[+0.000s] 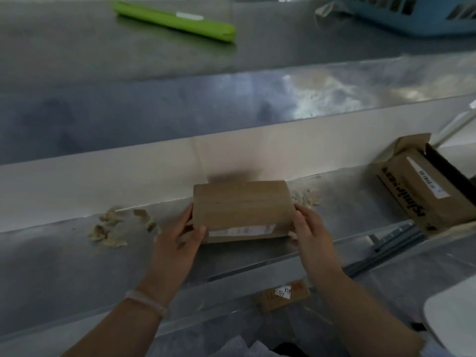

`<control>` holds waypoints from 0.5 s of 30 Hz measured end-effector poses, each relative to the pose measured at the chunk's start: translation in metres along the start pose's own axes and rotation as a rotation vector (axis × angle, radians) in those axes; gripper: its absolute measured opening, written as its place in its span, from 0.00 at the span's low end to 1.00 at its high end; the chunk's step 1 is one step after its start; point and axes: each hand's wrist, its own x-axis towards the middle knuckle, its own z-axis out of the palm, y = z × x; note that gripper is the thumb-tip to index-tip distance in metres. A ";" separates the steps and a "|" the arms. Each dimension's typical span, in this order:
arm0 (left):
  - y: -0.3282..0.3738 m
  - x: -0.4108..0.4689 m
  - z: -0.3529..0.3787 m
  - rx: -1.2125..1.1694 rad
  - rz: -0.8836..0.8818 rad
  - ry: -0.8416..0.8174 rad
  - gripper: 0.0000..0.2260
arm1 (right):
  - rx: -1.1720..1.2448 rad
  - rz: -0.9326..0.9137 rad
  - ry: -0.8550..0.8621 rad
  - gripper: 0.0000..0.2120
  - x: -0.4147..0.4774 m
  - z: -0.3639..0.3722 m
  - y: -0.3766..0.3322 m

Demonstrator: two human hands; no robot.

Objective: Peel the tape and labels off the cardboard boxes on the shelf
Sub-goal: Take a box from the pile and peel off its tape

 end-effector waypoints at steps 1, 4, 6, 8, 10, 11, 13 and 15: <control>0.002 -0.001 0.001 -0.043 0.010 0.012 0.19 | 0.032 0.013 -0.015 0.15 0.000 0.001 0.000; -0.002 0.004 -0.002 -0.131 -0.015 0.061 0.15 | 0.050 0.006 -0.080 0.13 -0.002 0.000 -0.002; -0.003 0.009 -0.005 -0.195 -0.103 0.099 0.16 | 0.042 -0.016 -0.092 0.10 -0.002 0.000 -0.001; -0.005 0.015 -0.006 -0.228 -0.169 0.111 0.19 | 0.094 0.009 -0.125 0.06 -0.001 0.001 -0.002; -0.003 0.019 -0.007 -0.222 -0.174 0.112 0.17 | 0.136 0.026 -0.209 0.11 0.002 0.001 -0.001; 0.000 0.021 -0.007 -0.222 -0.168 0.128 0.17 | 0.098 0.012 -0.243 0.13 0.003 0.000 -0.001; 0.007 0.024 -0.009 -0.221 -0.161 0.174 0.16 | -0.033 -0.023 -0.295 0.09 0.004 -0.002 -0.007; 0.011 0.028 -0.010 -0.210 -0.165 0.204 0.15 | -0.115 -0.036 -0.345 0.04 0.002 -0.003 -0.016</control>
